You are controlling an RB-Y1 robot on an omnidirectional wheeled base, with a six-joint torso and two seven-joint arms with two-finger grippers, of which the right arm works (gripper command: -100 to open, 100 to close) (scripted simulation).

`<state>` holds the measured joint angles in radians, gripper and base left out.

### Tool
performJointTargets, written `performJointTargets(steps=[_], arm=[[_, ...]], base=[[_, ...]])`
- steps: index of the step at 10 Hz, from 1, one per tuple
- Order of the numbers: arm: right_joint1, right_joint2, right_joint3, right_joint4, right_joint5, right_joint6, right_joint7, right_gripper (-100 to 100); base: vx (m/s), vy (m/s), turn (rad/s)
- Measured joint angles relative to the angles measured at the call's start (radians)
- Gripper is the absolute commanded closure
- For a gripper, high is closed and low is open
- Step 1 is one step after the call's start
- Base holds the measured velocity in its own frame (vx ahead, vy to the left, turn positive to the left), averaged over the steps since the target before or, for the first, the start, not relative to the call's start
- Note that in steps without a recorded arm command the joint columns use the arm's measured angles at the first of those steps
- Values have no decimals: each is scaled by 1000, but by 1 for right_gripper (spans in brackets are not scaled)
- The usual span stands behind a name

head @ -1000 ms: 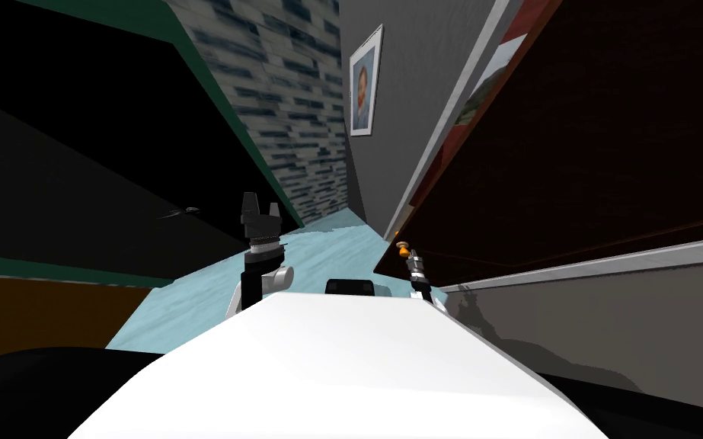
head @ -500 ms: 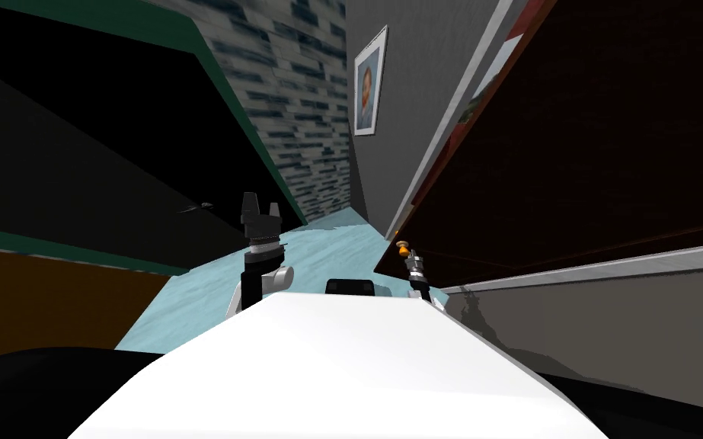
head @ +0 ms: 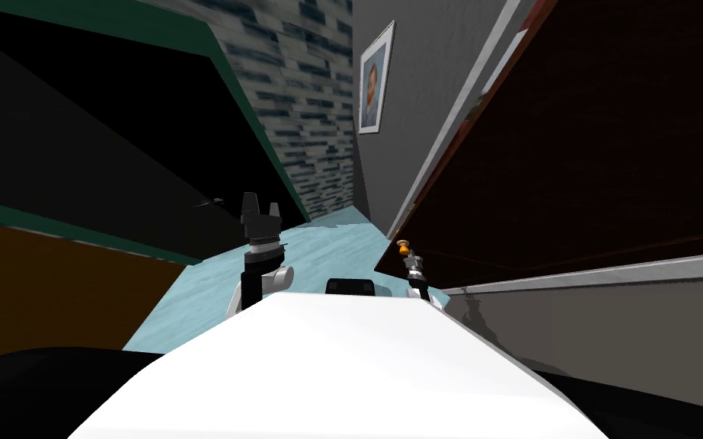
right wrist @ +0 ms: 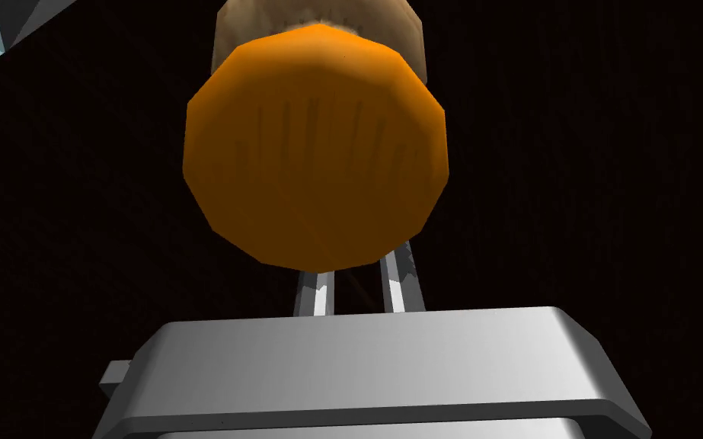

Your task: Pull the door open

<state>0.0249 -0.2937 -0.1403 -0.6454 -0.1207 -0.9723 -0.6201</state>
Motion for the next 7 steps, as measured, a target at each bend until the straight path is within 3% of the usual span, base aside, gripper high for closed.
performJointTargets(steps=[1, 2, 3, 5, 6, 7], arm=[[1, -1, 11, -2, -20, 5, -26, 100], [-11, -3, 19, 24, -30, -4, -48, 100], [4, -2, 20, -11, -34, 15, -55, 100], [14, -6, 42, -25, -75, 30, -105, 100], [5, -8, 51, -20, -86, 37, -129, -100], [4, -10, 51, -22, -100, 44, -151, -100]], base=[[-61, -6, 47], [-22, -1, -8], [-37, -10, 76], [-83, -31, 103], [-53, -39, -17], [-69, -44, -30]])
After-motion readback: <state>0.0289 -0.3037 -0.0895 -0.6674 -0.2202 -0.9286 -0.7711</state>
